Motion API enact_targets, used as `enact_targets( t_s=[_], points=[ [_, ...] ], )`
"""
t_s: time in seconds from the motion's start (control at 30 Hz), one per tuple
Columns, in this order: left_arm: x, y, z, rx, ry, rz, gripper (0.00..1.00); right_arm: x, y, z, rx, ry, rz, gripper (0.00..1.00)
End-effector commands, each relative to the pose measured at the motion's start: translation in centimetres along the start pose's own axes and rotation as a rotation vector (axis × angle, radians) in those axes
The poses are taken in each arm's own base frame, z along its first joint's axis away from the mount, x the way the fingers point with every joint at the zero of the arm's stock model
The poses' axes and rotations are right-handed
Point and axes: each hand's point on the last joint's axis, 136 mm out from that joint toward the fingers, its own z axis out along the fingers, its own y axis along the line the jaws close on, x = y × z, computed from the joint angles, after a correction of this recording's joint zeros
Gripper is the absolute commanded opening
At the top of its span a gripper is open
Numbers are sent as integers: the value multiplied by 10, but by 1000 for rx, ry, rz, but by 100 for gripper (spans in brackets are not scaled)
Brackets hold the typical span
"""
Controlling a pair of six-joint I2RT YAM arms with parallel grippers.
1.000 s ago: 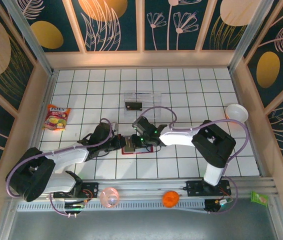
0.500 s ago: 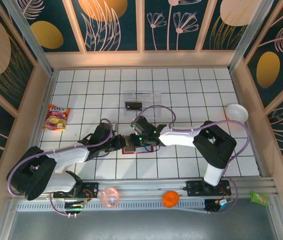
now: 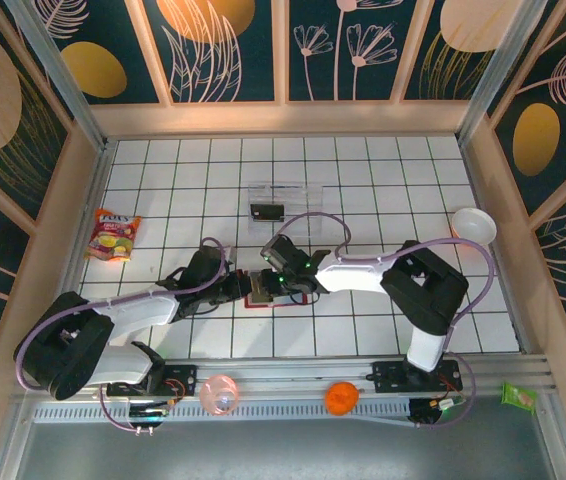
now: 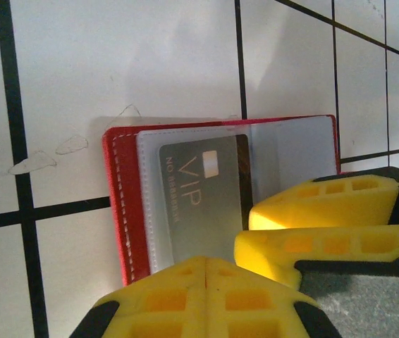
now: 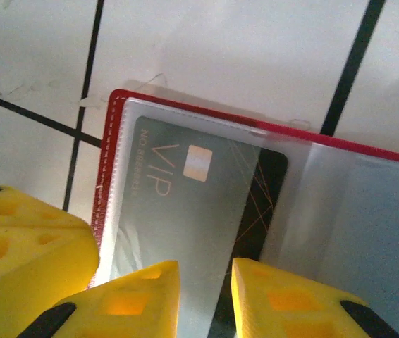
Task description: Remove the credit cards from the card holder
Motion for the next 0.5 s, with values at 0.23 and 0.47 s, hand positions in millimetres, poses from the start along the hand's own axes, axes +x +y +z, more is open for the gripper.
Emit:
enact_targets(
  t_s=[0.23, 0.47],
  points=[
    [1, -7, -4, 24, 5, 32, 0, -11, 1, -25, 90, -104, -51, 33],
    [-1, -20, 5, 79, 32, 27, 0, -16, 0, -34, 20, -89, -51, 26]
  ],
)
